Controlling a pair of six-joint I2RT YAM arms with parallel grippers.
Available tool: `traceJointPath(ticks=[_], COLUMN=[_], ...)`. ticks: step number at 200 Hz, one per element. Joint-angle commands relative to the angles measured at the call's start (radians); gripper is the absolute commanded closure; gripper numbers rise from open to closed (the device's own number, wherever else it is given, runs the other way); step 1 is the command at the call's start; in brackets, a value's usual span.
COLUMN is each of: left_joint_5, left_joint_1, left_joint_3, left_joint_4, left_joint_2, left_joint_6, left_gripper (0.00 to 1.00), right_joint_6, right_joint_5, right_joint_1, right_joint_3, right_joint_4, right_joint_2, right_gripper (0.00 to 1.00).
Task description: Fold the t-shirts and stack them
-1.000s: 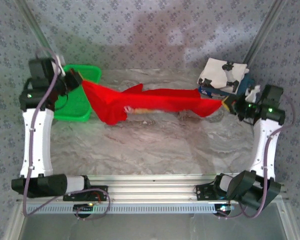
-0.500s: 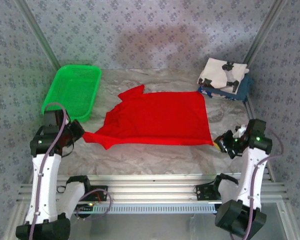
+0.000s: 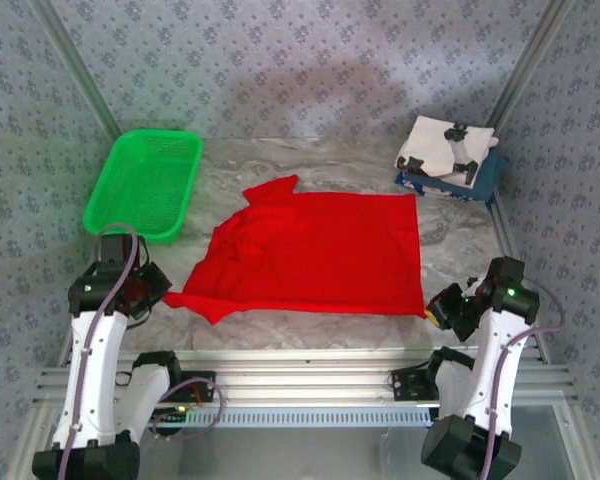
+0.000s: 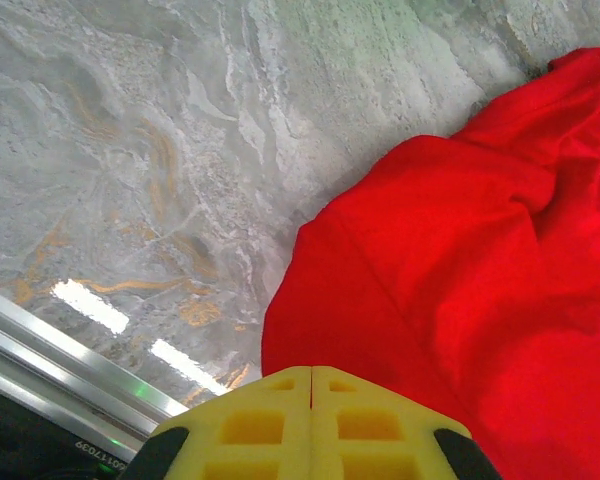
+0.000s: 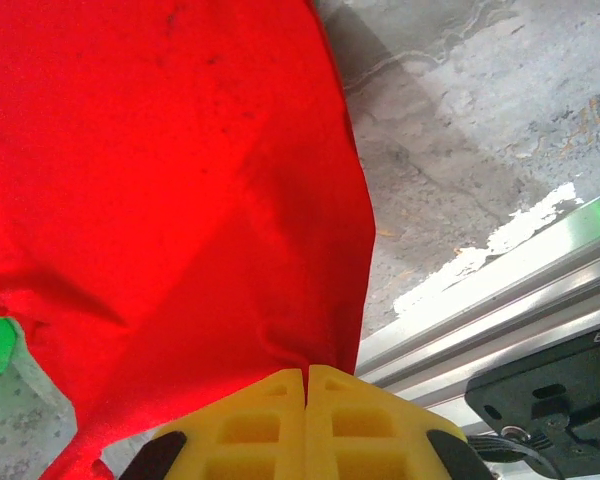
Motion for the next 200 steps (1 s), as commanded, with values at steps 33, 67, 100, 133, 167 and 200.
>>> traceJointPath(ticks=[33, 67, 100, 133, 167, 200], left_joint_5=[-0.083, -0.114, -0.096, -0.088, -0.164, -0.232], left_joint_1=[-0.169, -0.2, -0.205, -0.228, -0.226, -0.226], left_joint_3=[0.023, 0.093, 0.044, 0.004, 0.171, 0.356], left_joint_4=[0.165, 0.19, 0.19, 0.173, 0.15, 0.101], left_joint_2=[0.205, 0.322, 0.279, 0.102, -0.027, -0.024], left_joint_6=[-0.039, -0.002, -0.022, -0.082, -0.063, 0.008], left_gripper=[1.0, 1.0, 1.0, 1.0, 0.99, 0.98], right_joint_6=[0.029, 0.007, -0.02, -0.004, 0.046, 0.015], right_joint_5=[0.058, 0.097, 0.091, 0.064, 0.033, 0.063], right_joint_1=[0.069, 0.103, 0.104, 0.093, 0.054, 0.055], right_joint_3=[0.025, 0.046, 0.019, 0.062, 0.202, 0.3], right_joint_4=[0.196, 0.254, 0.249, 0.248, 0.247, 0.206], right_joint_2=[0.196, 0.288, 0.292, 0.251, 0.226, 0.271], right_gripper=[1.0, 1.0, 1.0, 1.0, 1.0, 1.0])
